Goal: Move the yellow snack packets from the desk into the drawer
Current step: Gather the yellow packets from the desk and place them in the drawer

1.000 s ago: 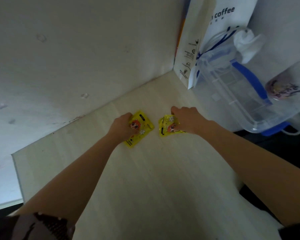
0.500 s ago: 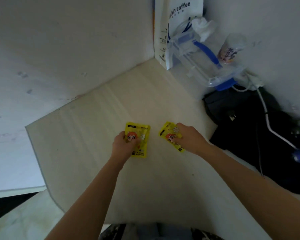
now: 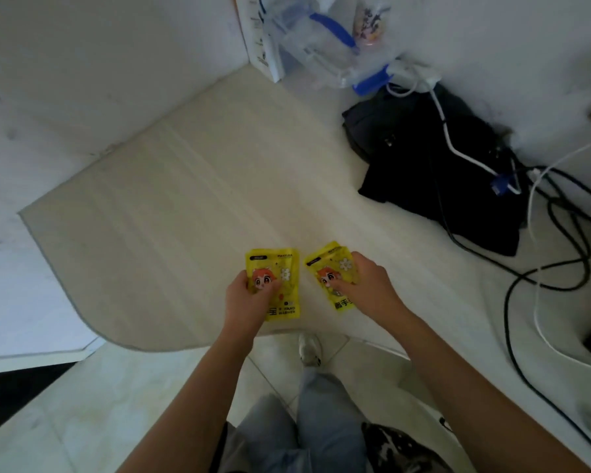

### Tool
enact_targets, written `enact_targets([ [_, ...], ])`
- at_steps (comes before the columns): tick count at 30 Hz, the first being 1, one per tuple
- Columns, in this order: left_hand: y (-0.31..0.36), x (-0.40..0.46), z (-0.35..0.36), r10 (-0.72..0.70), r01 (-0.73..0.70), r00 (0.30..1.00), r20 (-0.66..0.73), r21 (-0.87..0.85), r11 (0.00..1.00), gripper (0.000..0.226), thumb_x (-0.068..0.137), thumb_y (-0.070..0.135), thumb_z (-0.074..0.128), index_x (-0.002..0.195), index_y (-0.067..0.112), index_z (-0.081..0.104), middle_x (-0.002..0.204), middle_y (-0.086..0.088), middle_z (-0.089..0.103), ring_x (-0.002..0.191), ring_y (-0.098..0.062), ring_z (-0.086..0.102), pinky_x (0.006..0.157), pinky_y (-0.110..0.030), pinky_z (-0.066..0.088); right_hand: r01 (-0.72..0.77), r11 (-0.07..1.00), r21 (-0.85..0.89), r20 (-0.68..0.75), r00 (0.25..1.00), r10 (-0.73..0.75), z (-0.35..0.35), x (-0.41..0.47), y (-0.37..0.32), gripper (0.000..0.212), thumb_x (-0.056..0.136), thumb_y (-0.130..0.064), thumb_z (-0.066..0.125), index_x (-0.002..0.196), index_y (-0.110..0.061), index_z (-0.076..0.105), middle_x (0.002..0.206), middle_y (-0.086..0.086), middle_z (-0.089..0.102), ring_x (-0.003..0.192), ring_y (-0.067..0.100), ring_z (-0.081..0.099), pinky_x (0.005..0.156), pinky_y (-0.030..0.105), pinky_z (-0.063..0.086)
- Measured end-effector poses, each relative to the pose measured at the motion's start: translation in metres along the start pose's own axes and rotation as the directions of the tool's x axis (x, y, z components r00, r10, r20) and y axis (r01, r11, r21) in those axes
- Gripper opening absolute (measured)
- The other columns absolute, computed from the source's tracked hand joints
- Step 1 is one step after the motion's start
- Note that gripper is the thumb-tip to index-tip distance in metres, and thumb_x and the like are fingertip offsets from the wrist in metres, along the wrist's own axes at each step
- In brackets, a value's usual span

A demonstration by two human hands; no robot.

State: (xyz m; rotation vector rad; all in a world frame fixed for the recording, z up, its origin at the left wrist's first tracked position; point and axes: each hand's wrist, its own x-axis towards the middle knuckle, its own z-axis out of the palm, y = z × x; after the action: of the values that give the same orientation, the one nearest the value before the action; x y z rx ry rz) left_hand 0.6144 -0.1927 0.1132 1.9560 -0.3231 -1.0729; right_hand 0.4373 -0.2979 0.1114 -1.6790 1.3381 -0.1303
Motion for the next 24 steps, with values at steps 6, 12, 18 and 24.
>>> enact_targets([
  [6,-0.044,-0.048,0.005,0.049,-0.054,0.992,0.112,0.045,0.998,0.019,0.083,0.012,0.07,0.1,0.009,0.063,0.094,-0.009,0.07,0.083,-0.023,0.068,0.064,-0.031,0.057,-0.073,0.997,0.014,-0.145,0.987,0.074,0.02,-0.083,0.045,0.033,0.084,-0.03,0.07,0.108,-0.014,0.054,0.097,-0.001,0.064,0.077,0.013,0.056,0.053,0.01,0.035],
  [12,-0.092,-0.11,0.005,0.108,-0.138,0.959,0.264,0.099,0.985,0.019,0.083,0.014,0.071,0.1,0.017,0.063,0.091,0.001,0.07,0.079,-0.013,0.068,0.061,-0.026,0.053,-0.158,0.987,-0.04,-0.25,0.958,0.143,0.04,-0.17,0.077,0.039,0.083,-0.033,0.069,0.11,-0.015,0.047,0.101,0.01,0.067,0.09,0.031,0.063,0.065,0.03,0.04],
  [18,-0.131,-0.17,0.025,0.106,-0.164,0.935,0.337,0.15,0.975,0.018,0.083,0.015,0.071,0.1,0.015,0.064,0.091,-0.002,0.07,0.082,-0.017,0.068,0.064,-0.03,0.055,-0.232,0.969,0.08,-0.325,0.913,0.245,0.04,-0.261,0.11,0.046,0.084,-0.028,0.069,0.12,-0.014,0.046,0.106,0.005,0.066,0.098,0.026,0.063,0.068,0.023,0.035],
  [24,-0.154,-0.23,0.066,0.105,-0.205,0.903,0.416,0.205,0.957,0.018,0.078,0.015,0.074,0.095,0.016,0.067,0.088,-0.001,0.071,0.077,-0.013,0.069,0.059,-0.025,0.053,-0.31,0.932,0.186,-0.368,0.858,0.359,0.027,-0.333,0.171,0.049,0.081,-0.03,0.072,0.121,-0.016,0.047,0.105,0.006,0.066,0.098,0.029,0.062,0.071,0.028,0.043],
])
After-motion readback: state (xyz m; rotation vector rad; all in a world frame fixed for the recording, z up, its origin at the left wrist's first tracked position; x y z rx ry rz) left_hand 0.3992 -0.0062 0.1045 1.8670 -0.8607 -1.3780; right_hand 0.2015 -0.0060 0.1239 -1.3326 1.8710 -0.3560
